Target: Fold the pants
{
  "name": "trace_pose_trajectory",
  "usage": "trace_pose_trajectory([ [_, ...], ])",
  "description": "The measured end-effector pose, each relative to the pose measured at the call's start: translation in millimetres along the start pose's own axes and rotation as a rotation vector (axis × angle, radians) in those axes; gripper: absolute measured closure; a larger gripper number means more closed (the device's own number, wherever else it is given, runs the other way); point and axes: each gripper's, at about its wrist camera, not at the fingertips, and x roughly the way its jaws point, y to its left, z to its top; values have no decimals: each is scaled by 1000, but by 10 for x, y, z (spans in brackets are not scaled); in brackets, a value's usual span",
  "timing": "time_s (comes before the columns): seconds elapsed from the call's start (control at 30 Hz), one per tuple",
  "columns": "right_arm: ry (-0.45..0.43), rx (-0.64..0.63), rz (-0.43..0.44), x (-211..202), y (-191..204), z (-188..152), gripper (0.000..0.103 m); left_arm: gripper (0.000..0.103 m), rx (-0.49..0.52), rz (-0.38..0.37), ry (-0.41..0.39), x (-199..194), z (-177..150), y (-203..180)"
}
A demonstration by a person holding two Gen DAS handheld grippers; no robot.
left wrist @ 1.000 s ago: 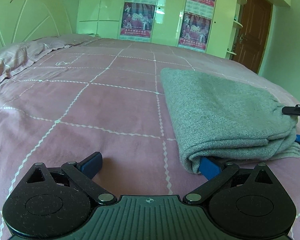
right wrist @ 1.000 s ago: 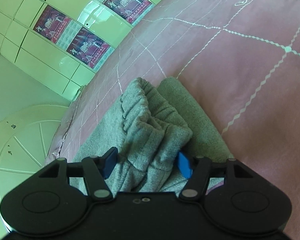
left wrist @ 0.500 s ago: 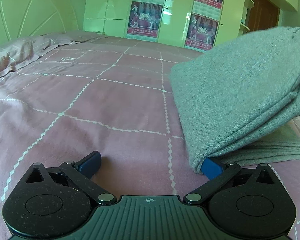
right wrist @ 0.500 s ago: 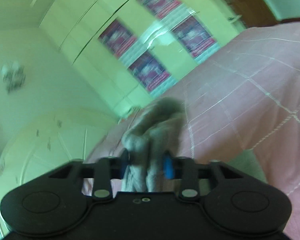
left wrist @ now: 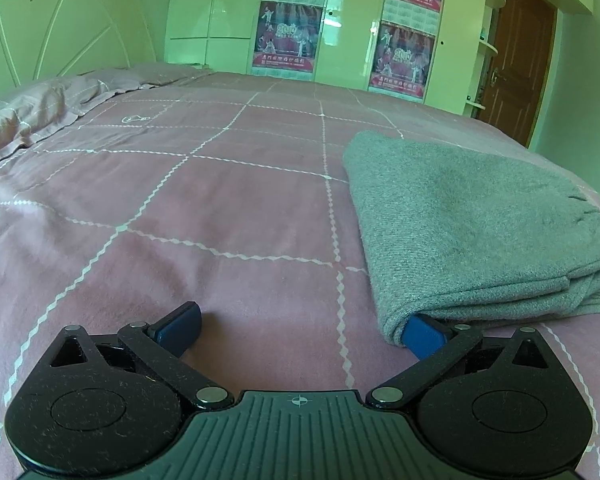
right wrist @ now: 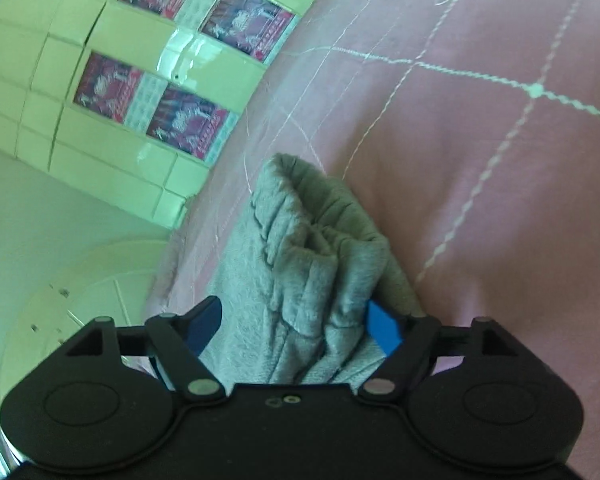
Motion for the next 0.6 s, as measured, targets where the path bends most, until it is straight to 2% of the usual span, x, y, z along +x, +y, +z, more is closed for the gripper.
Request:
trace_pose_trajectory([
  [0.1, 24, -71, -89, 111, 111, -2, 48, 0, 2, 3, -1, -1, 7, 0],
  [0.13, 31, -91, -112, 124, 136, -3, 67, 0, 2, 4, -1, 0, 7, 2],
  [0.17, 35, -99, -104, 115, 151, 8, 71, 0, 3, 5, -1, -2, 4, -4],
  [0.27, -31, -185, 23, -115, 390, 27, 73, 0, 6, 1, -2, -2, 4, 2],
  [0.33, -65, -213, 57, -261, 484, -1, 73, 0, 8, -2, -4, -3, 3, 4],
  [0.37, -75, -219, 53, -285, 480, -20, 73, 0, 10, -3, -3, -1, 4, 6],
  [0.43, -68, -194, -17, -206, 318, -52, 74, 0, 9, -4, -3, 0, 0, 14],
  [0.5, 14, -79, -109, 46, -3, -48, 73, 0, 14, -2, 0, -3, -5, 4],
  [0.53, 19, -39, -82, 69, -121, -54, 73, 0, 15, -5, 0, 2, 3, 4],
  [0.6, 19, -55, -51, -9, -102, -29, 70, 0, 19, -5, 4, 3, 5, 3],
])
